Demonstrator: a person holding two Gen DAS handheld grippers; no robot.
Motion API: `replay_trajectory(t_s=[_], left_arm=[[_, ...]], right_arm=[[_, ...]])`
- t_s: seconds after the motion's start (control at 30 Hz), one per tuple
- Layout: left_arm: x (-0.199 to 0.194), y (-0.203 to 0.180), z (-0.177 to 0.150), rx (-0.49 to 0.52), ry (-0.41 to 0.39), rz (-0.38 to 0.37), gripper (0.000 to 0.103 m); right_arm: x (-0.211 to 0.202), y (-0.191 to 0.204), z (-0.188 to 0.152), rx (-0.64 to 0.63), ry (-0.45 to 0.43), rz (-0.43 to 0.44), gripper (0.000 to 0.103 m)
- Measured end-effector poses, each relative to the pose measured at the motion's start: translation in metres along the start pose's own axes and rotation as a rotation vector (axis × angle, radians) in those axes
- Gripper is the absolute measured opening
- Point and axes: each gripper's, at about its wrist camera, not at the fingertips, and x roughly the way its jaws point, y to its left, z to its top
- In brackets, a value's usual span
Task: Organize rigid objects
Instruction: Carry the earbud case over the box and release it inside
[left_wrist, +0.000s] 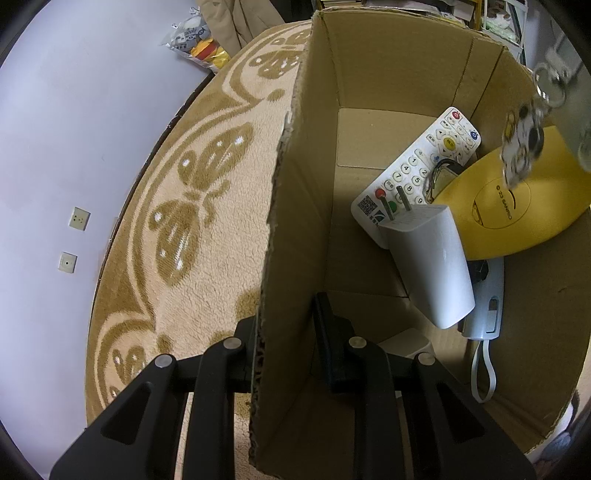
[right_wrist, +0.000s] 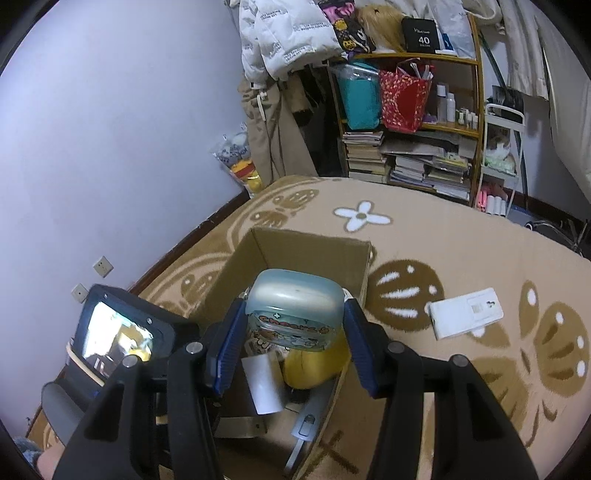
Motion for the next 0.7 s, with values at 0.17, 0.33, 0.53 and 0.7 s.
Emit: replay_trajectory(t_s=[0.17,0.33,0.53,0.7], left_arm=[[0.0,0.0,0.0,0.002,0.0,0.002,0.022],[0.0,0.0,0.0,0.002,0.0,0.002,0.022],[0.001,0.0,0.0,0.001,0.0,0.0,0.022],[0.001,0.002,0.0,-0.007,0.001,-0.01,0.022]], right_arm=[[0.004,-0.003,-0.006,-0.006,-0.002,0.007,0.057],[0.011,-0.002,-0.014,-0.019,-0.01,0.021,0.057],[0.018,0.006,-0.021,-0.056,-0.006,0.016,0.057],[0.017,0.01,-0.021,-0.091,0.0,-0.003,0.057]])
